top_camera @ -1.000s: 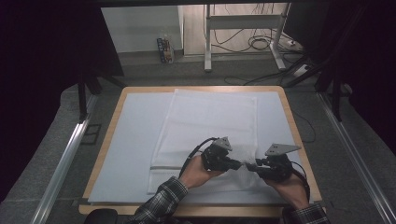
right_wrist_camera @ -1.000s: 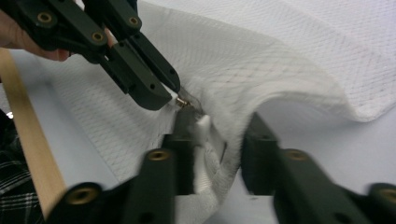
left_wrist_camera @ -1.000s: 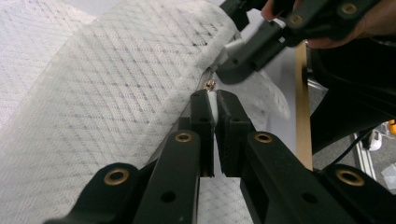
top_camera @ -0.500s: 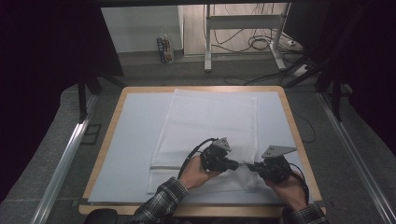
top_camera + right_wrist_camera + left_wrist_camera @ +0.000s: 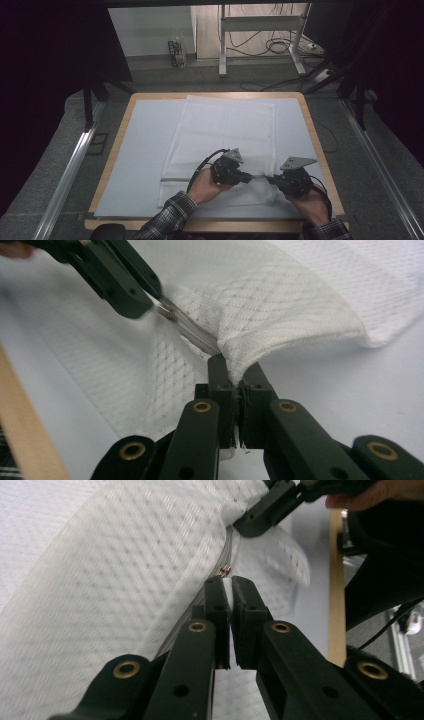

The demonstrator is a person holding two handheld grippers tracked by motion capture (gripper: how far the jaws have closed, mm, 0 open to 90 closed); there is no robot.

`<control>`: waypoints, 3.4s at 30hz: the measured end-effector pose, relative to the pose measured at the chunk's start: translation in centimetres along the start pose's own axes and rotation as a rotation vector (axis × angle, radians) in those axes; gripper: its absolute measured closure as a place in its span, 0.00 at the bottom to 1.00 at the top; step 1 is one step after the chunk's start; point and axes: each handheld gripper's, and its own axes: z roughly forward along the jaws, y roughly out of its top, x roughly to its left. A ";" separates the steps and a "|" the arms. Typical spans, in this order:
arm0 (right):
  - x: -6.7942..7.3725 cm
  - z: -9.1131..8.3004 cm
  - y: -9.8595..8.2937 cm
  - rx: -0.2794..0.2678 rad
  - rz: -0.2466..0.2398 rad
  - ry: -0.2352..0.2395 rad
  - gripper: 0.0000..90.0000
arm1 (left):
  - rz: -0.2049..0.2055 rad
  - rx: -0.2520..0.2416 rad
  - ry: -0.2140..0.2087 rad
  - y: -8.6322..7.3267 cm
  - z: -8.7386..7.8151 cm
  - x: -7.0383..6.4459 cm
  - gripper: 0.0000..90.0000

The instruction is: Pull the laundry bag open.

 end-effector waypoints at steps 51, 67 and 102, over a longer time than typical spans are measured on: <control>-0.9 0.0 -0.7 0.025 0.017 -0.047 0.95 | -0.077 -0.026 0.064 -3.9 -4.4 1.2 0.97; -0.9 -0.1 -0.8 0.027 0.024 -0.043 0.95 | -0.101 -0.039 0.076 -5.0 -5.4 1.5 0.97; -1.4 -0.2 -1.2 0.028 0.031 -0.055 0.95 | -0.168 -0.068 0.124 -8.2 -8.9 2.1 0.97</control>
